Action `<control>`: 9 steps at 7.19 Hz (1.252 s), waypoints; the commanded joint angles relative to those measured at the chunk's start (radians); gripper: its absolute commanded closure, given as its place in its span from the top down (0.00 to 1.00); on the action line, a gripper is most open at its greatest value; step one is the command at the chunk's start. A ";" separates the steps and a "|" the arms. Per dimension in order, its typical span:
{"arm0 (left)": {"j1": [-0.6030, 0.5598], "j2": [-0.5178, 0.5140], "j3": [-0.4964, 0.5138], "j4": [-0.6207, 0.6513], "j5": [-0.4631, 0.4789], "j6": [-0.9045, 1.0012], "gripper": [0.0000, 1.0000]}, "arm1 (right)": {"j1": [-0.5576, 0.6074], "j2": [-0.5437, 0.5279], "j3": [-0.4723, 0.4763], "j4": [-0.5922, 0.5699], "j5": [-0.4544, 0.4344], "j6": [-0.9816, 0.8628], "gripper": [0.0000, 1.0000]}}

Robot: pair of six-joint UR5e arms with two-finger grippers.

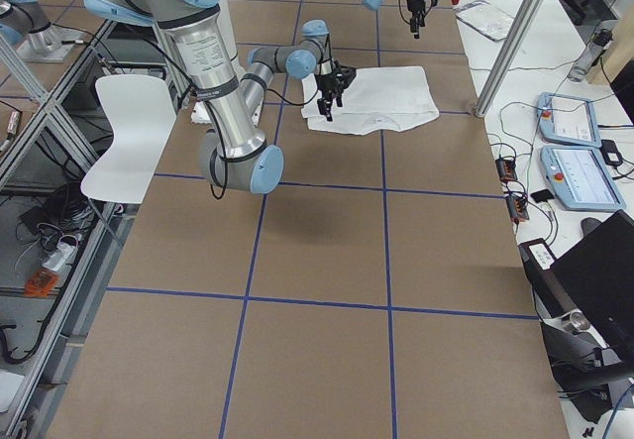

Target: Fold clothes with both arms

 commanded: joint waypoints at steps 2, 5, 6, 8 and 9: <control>0.000 0.021 -0.032 -0.002 -0.047 0.002 1.00 | 0.161 0.227 -0.334 0.016 0.048 -0.174 1.00; -0.003 0.026 -0.049 0.000 -0.066 0.005 1.00 | 0.199 0.306 -0.636 0.306 0.045 -0.228 1.00; -0.003 0.030 -0.050 -0.002 -0.084 0.008 1.00 | 0.204 0.341 -0.723 0.366 0.045 -0.231 1.00; -0.009 0.038 -0.060 -0.002 -0.094 0.008 1.00 | 0.206 0.424 -0.833 0.450 0.037 -0.230 1.00; -0.011 0.038 -0.060 0.000 -0.094 0.008 1.00 | 0.204 0.474 -0.902 0.490 0.034 -0.230 1.00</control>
